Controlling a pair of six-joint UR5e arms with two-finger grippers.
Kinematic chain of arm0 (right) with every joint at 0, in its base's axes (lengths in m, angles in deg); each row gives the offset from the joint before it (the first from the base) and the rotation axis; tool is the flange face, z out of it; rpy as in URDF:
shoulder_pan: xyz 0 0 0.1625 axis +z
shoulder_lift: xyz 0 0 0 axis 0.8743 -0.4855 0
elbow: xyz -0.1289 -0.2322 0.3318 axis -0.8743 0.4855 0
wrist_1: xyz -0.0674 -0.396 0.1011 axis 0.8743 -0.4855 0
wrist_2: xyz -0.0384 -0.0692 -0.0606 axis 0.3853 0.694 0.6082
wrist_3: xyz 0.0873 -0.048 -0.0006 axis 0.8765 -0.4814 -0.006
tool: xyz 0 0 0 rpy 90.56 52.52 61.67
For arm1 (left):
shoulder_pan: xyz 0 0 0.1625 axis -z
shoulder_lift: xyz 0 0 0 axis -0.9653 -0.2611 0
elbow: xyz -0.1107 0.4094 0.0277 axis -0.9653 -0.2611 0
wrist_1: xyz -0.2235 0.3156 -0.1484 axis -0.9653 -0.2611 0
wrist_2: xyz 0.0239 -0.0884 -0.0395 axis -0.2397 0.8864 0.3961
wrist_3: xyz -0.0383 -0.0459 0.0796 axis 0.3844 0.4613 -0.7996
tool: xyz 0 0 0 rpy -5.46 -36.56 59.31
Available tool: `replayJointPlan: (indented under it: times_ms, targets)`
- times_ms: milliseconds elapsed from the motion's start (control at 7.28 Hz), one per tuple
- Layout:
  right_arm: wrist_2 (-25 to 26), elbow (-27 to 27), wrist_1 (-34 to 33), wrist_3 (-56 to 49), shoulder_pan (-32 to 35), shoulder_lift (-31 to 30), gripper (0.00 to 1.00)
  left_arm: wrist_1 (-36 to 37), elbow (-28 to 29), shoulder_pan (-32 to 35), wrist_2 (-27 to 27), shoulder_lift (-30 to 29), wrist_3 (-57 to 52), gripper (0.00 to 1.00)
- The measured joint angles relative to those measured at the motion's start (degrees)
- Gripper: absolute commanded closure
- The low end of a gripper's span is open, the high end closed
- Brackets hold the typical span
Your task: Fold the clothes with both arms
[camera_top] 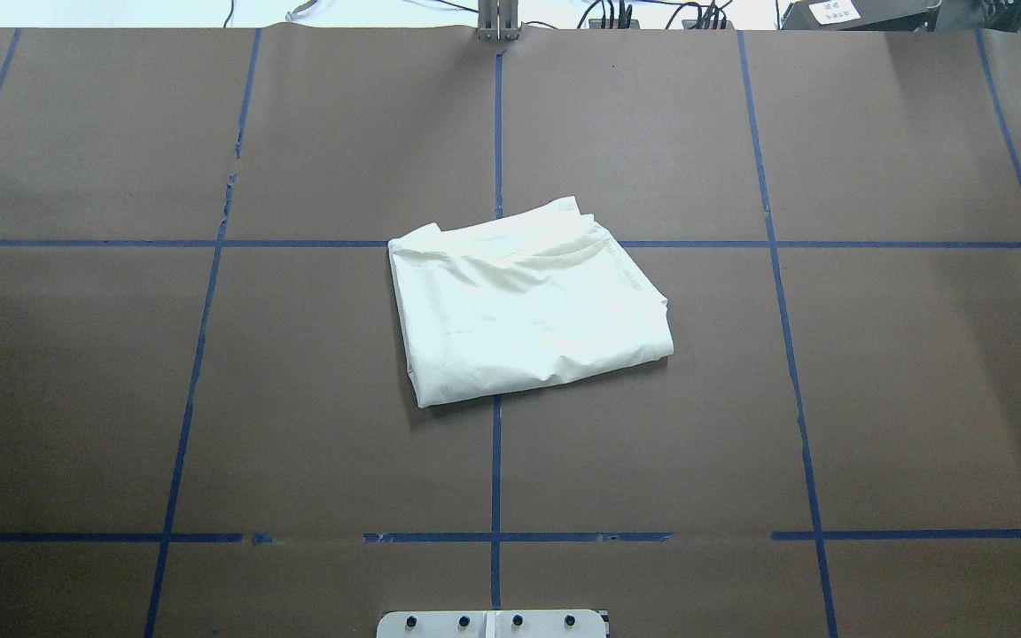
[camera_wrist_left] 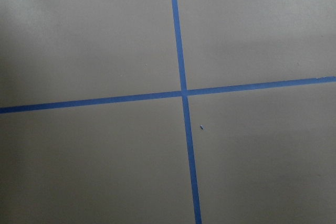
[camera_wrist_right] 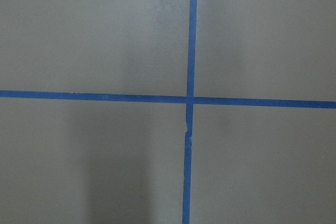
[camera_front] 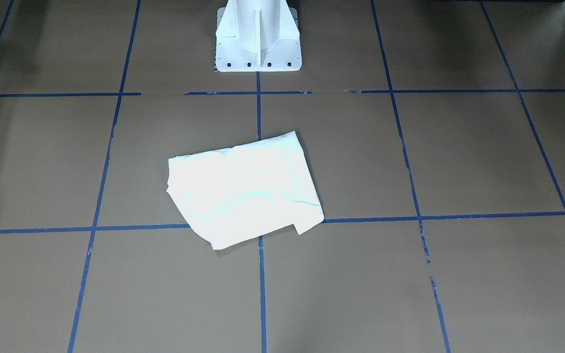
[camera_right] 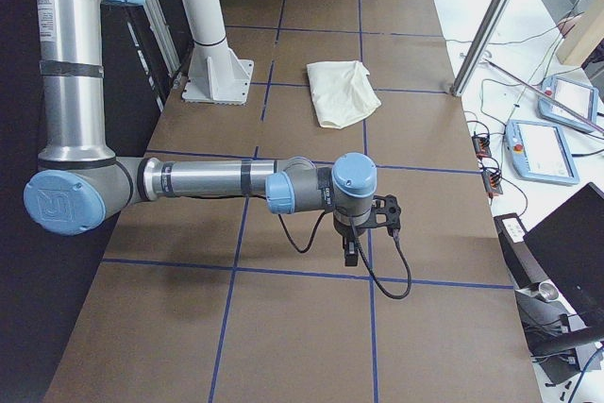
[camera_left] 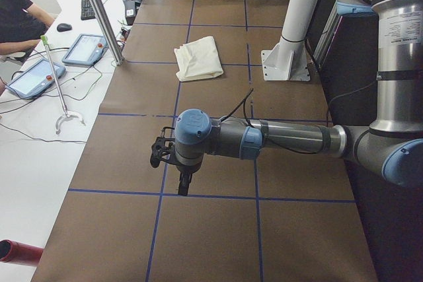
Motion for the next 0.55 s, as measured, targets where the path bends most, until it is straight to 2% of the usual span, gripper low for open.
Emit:
replayJointPlan:
  times_ms: [550]
  targets:
    - [-0.11,-0.48,0.07,0.68,-0.10,0.05,0.00,1.75,-2.26,-0.49,-1.58,-0.49,0.07,0.00]
